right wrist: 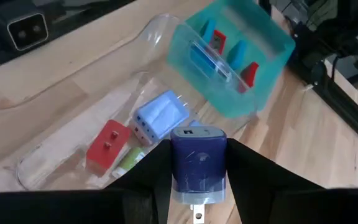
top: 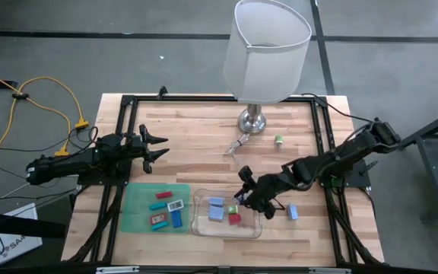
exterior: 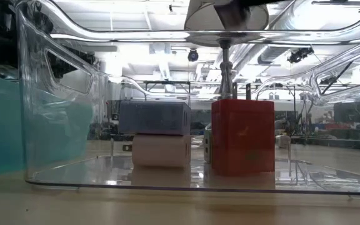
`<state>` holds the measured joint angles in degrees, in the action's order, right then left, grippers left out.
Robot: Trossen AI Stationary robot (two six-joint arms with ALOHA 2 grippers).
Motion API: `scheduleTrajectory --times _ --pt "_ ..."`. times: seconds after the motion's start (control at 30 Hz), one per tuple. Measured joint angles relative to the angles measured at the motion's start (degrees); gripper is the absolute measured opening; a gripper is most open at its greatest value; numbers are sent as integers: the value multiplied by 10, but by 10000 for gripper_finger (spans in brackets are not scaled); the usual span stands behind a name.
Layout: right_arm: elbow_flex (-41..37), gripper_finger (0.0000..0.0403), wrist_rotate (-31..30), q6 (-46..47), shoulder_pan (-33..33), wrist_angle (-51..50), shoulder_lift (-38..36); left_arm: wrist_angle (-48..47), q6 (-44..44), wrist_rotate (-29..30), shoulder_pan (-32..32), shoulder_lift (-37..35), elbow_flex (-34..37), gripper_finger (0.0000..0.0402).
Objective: Pick & Place Office items
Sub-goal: Put the violet charger adapter into the transparent bin
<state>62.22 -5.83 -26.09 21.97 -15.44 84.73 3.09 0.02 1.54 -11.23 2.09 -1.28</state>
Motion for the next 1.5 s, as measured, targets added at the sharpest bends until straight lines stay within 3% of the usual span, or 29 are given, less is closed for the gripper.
scheduleTrajectory --times 0.9,1.5 --pt "-1 125 44 88 44 8 85 6 0 0 0 0 0 177" --pt "-1 125 7 128 18 -2 85 6 0 0 0 0 0 177"
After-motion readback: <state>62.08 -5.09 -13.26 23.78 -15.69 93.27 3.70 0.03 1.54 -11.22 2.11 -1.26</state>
